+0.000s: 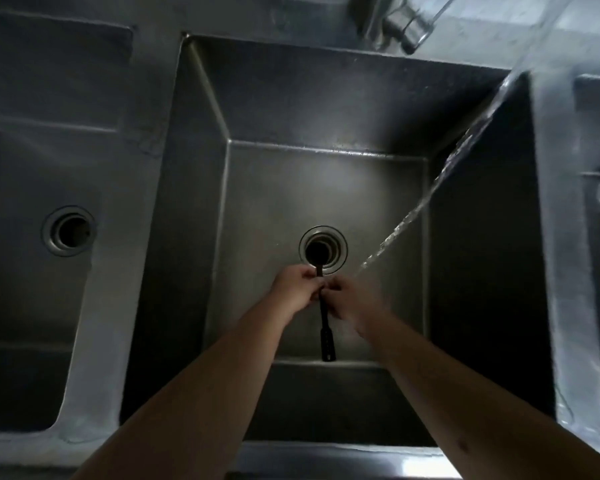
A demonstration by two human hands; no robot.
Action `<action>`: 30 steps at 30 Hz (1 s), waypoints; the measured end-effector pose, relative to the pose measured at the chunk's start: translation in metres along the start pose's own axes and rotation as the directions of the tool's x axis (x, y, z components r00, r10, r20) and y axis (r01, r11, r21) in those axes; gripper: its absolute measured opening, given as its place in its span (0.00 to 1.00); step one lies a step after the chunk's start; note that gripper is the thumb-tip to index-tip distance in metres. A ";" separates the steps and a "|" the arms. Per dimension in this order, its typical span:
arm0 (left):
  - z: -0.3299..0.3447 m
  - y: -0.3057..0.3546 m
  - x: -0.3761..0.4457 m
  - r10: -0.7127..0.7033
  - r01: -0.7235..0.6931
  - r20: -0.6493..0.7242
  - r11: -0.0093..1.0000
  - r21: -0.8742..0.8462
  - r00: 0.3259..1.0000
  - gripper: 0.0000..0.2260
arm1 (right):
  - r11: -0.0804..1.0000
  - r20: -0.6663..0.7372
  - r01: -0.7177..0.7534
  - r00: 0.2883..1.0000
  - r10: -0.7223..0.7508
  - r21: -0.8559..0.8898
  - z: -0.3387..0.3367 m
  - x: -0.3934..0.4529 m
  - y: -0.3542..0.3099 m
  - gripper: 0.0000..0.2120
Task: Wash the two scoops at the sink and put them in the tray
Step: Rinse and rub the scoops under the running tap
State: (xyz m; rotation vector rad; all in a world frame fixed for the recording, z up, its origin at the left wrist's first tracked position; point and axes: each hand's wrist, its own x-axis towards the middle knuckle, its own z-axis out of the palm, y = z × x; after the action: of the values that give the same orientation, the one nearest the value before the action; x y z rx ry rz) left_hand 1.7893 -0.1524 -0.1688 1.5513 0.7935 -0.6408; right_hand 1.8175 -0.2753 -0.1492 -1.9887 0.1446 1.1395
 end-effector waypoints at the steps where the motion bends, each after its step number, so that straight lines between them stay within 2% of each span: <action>1: 0.004 0.009 -0.009 0.011 -0.011 0.016 0.999 -0.032 1.000 0.07 | 0.999 -0.011 -0.017 1.000 0.018 0.049 -0.008 -0.011 -0.003 0.16; 5: 0.020 0.040 -0.038 -0.026 0.040 0.081 0.984 -0.176 0.996 0.08 | 0.982 -0.056 -0.079 0.994 0.090 0.173 -0.035 -0.047 -0.011 0.07; 11: 0.036 0.072 -0.058 -0.062 0.093 0.126 0.962 -0.255 0.990 0.09 | 0.949 -0.096 -0.105 0.986 0.139 0.299 -0.065 -0.070 -0.015 0.06; 18: 0.053 0.084 -0.044 -0.164 0.174 0.056 0.926 -0.335 0.985 0.06 | 0.913 -0.127 -0.124 0.974 0.186 0.388 -0.071 -0.069 -0.008 0.06; 20: 0.056 0.084 -0.038 -0.159 0.160 0.036 0.904 -0.397 0.987 0.05 | 0.905 -0.115 -0.127 0.975 0.189 0.407 -0.072 -0.070 -0.007 0.08; 22: 0.057 0.086 -0.033 -0.130 0.137 0.046 0.877 -0.461 0.990 0.09 | 0.893 -0.105 -0.128 0.976 0.191 0.432 -0.074 -0.071 -0.006 0.09; 30: 0.059 0.100 -0.025 -0.096 0.129 0.095 0.873 -0.471 0.991 0.10 | 0.913 -0.148 -0.110 0.972 0.180 0.392 -0.081 -0.079 -0.015 0.07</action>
State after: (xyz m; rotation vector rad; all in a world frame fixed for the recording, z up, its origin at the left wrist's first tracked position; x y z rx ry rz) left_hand 1.8549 -0.2187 -0.0958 1.0323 0.9152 -0.5288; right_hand 1.8325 -0.3443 -0.0599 -1.7457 0.5772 0.9331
